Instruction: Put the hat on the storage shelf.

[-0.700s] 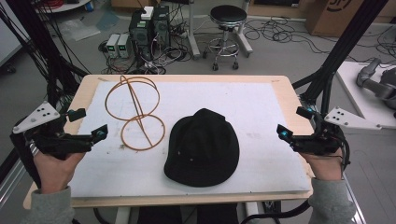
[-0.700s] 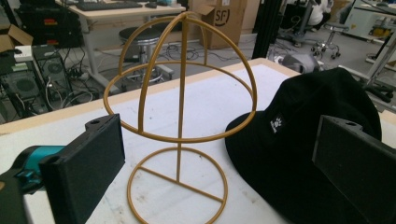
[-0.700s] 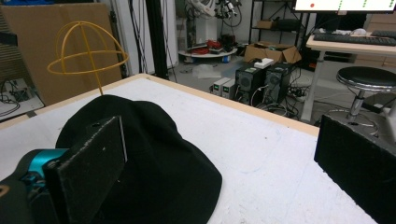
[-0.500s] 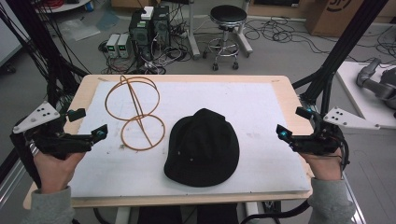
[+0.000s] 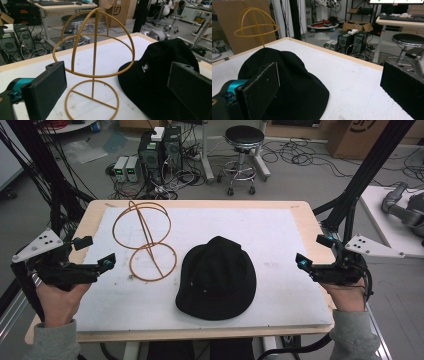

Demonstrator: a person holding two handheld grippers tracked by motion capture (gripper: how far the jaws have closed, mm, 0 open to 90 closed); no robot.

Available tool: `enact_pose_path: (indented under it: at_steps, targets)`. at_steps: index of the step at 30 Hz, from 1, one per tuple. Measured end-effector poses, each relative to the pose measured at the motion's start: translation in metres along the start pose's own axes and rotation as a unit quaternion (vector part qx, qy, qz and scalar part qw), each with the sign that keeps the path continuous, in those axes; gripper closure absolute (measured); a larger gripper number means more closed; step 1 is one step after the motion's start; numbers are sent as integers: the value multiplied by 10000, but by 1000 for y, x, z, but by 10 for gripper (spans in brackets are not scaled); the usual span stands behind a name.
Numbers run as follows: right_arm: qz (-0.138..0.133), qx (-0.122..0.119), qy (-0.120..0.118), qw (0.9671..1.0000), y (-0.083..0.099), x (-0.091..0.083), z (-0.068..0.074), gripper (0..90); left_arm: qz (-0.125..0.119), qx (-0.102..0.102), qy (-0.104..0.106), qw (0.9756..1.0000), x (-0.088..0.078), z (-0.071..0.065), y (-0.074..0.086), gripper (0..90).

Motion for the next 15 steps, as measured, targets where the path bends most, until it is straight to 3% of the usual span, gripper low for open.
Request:
enact_pose_path:
  at_steps: [7, 15]
  targets:
    - [4, -86, -207, 9997, -1, 9, 3, 17, 26, 2, -60, 10000, -7, -1, 4, 26]
    - [170, -391, -636, 9971, -3, 31, 20, 18, 22, 2, -63, 10000, -17, -4, 10, 26]
Point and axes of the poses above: each handheld gripper's, and its own axes: x roughly forward along the jaws, y roughly out of its underside, z roughly to its left, the point moved 2 cm from there along x, roughly forward along the jaws, and after that the axes turned 6 degrees about y, right-handed, at the moved point
